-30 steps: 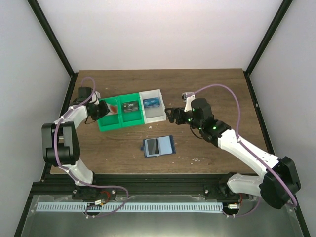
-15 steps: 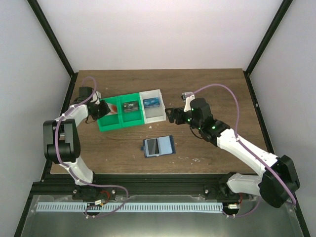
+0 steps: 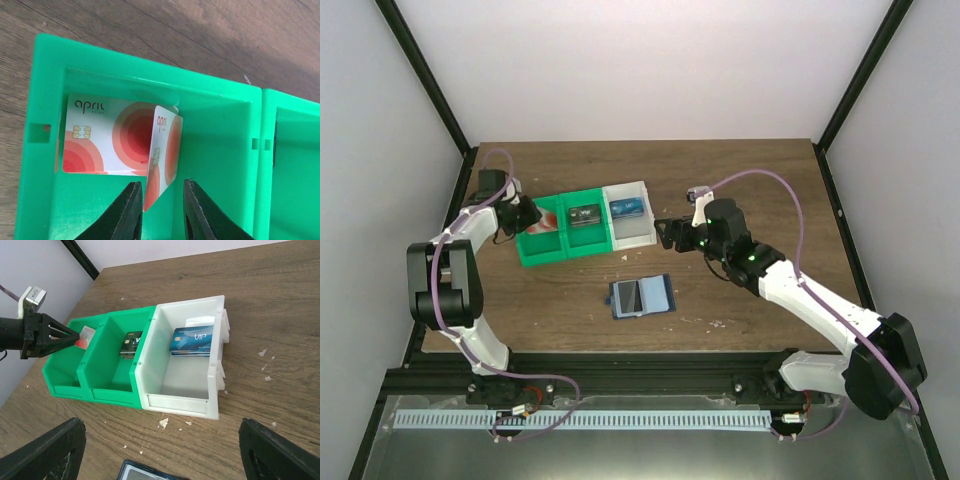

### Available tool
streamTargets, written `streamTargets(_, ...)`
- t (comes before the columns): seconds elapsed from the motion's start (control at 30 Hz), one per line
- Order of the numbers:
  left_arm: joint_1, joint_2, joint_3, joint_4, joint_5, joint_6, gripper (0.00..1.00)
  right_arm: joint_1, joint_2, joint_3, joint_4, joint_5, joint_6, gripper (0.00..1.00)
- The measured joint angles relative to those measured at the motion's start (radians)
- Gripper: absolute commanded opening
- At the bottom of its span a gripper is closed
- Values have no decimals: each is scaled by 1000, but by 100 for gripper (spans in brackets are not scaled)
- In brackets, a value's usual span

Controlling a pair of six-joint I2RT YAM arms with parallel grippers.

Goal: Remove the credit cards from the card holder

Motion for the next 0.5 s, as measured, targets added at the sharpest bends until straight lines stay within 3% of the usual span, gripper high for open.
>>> streamTargets(0.4,0,-79,4,-10,-99,-49,47,0,-2,0,-62,-8,1,85)
streamTargets(0.5,0,-129,2,-16,-99,-57,63,0,-13,0,-97,-21,4,85)
